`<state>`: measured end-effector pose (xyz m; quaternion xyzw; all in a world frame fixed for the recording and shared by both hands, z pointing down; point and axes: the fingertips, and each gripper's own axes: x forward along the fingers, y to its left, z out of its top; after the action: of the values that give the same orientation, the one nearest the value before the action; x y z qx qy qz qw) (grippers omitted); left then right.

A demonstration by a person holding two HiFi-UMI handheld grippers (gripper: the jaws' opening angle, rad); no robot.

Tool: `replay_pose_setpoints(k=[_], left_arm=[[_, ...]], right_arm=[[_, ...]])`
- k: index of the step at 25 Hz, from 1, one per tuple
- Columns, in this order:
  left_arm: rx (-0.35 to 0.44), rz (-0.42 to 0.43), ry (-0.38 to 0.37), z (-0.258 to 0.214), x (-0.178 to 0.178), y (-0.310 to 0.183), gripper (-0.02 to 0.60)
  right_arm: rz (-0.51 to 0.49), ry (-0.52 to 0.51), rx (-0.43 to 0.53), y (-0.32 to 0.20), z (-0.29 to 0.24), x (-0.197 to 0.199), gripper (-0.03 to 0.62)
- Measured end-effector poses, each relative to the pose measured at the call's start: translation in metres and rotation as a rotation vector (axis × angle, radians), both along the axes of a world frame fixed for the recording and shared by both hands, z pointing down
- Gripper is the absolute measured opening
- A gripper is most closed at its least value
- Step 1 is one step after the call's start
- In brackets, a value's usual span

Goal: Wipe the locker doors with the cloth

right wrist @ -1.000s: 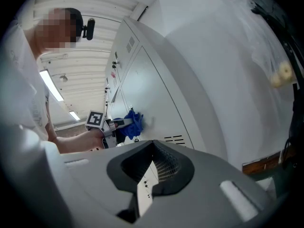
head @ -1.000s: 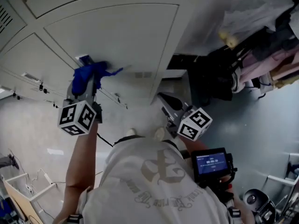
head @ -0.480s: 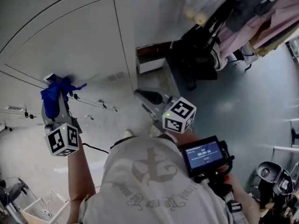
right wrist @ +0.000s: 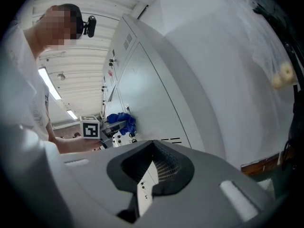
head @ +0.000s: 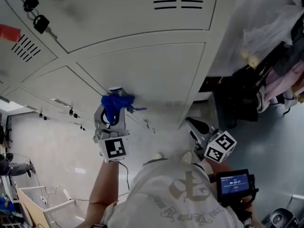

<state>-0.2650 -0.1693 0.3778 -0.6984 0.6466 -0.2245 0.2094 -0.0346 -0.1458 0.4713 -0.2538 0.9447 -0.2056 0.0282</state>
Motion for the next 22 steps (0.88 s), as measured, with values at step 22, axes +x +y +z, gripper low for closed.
replay_pose_setpoints(k=[22], left_arm=[[0.042,0.144,-0.277,-0.021,0.072,-0.014,0.132]], right_arm=[[0.040,-0.001,-0.033,-0.004,0.012,0.002,0.003]])
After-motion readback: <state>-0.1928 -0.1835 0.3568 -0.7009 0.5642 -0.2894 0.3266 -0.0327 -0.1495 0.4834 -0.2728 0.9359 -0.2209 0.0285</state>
